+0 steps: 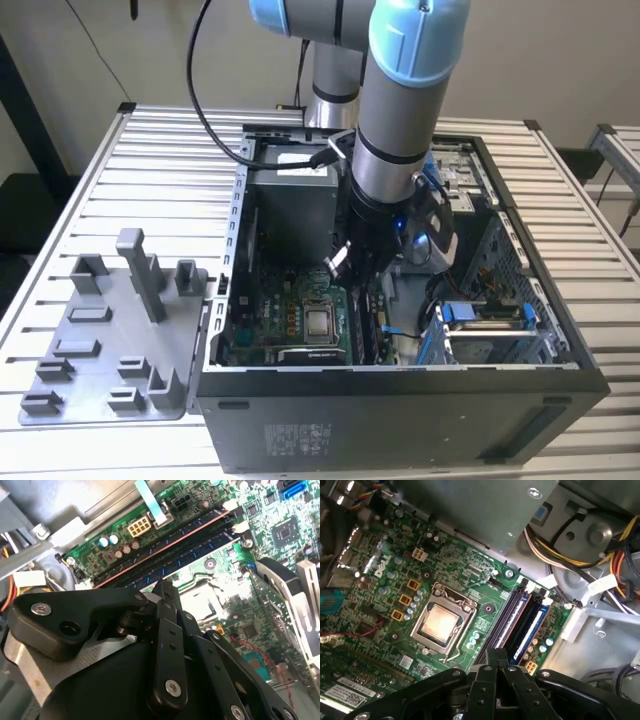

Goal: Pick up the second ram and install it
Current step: 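Press down the second ram until it locks into place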

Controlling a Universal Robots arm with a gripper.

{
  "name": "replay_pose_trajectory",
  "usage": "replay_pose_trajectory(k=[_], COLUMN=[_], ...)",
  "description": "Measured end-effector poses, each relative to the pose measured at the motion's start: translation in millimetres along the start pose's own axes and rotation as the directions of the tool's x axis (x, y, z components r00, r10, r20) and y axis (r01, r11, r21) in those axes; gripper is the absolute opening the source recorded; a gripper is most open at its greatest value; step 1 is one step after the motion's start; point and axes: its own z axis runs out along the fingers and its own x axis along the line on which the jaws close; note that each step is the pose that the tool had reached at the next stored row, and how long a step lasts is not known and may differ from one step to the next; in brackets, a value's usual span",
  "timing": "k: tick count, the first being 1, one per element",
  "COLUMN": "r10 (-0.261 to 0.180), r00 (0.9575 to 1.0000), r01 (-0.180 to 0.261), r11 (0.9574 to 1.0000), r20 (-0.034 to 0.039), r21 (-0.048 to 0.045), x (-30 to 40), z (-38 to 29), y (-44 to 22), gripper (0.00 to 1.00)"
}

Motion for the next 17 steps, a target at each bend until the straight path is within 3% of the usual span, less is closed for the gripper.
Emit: replay_pose_trajectory(k=[5, 10, 12, 17], r10=[-0.065, -0.145, -0.154, -0.154], r00=[0.9979, 0.9894, 0.988, 0.9879], r01=[0.065, 0.145, 0.154, 0.154], r11=[0.9979, 0.9894, 0.9881, 0.988], r20=[-0.0006, 0.0016, 0.0084, 0.0093], r21=[-0.0008, 0.0013, 0.0064, 0.0071], x=[-0.1, -0.1, -0.1, -0.1], z=[-2.1, -2.5, -2.5, -2.5], y=[0.1, 0.1, 0.1, 0.1], gripper=[0.11, 0.11, 0.11, 0.11])
